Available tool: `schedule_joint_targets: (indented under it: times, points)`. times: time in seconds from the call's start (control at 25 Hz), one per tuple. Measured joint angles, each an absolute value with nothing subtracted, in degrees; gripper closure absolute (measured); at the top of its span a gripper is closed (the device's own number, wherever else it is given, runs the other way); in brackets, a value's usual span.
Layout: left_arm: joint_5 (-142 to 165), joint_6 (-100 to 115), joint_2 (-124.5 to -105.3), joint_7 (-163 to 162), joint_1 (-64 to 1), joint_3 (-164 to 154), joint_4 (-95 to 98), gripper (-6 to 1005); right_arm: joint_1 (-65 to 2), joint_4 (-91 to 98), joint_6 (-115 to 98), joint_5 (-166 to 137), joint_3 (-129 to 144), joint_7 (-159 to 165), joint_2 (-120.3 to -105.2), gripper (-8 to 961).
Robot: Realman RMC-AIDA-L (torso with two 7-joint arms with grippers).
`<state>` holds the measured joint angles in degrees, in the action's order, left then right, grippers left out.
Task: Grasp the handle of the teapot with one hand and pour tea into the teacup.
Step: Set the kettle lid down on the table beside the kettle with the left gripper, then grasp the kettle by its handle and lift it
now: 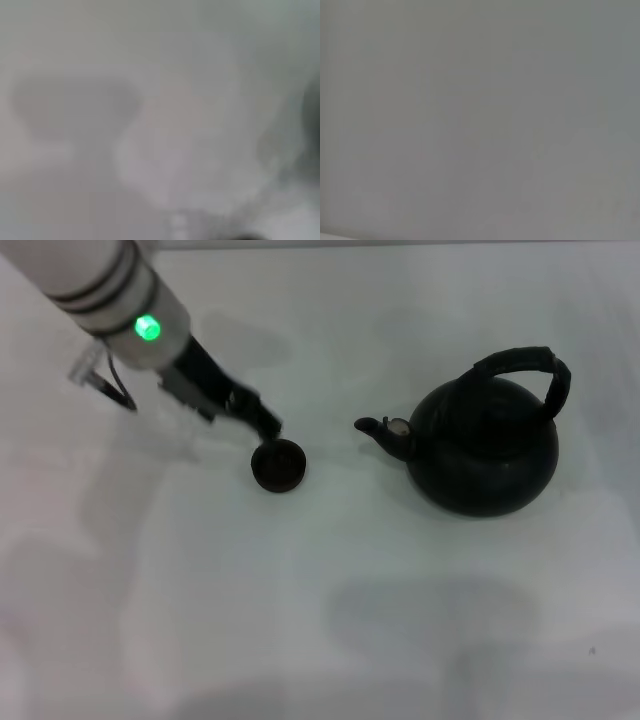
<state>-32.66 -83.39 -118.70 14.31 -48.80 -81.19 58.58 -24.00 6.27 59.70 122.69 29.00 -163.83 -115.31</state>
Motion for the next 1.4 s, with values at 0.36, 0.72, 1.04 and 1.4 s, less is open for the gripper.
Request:
schedule_joint_targets:
  times: [0.36, 0.72, 1.04, 1.4]
  points:
    - [-53.5, -76.7, -118.74, 31.8, -30.4, -72.8, 75.9, 116, -23.7, 6.9, 59.9, 122.2, 29.8, -162.4, -115.15, 289]
    - [-98.6, -72.5, -118.85, 80.5, -14.1, -68.3, 61.9, 123, -13.3, 31.6, 57.4, 105.9, 42.3, -133.1, -114.94, 289]
    - [-125.5, -79.8, -118.8, 124.4, -11.2, -62.4, 34.5, 120, -2.6, 59.0, 63.9, 90.3, 47.8, -105.8, -115.45, 289]
    - [-127.0, -79.7, -118.28, 132.1, -11.1, -60.2, 28.4, 122, 4.1, 74.9, 69.2, 89.0, 63.6, -90.1, -115.58, 290]
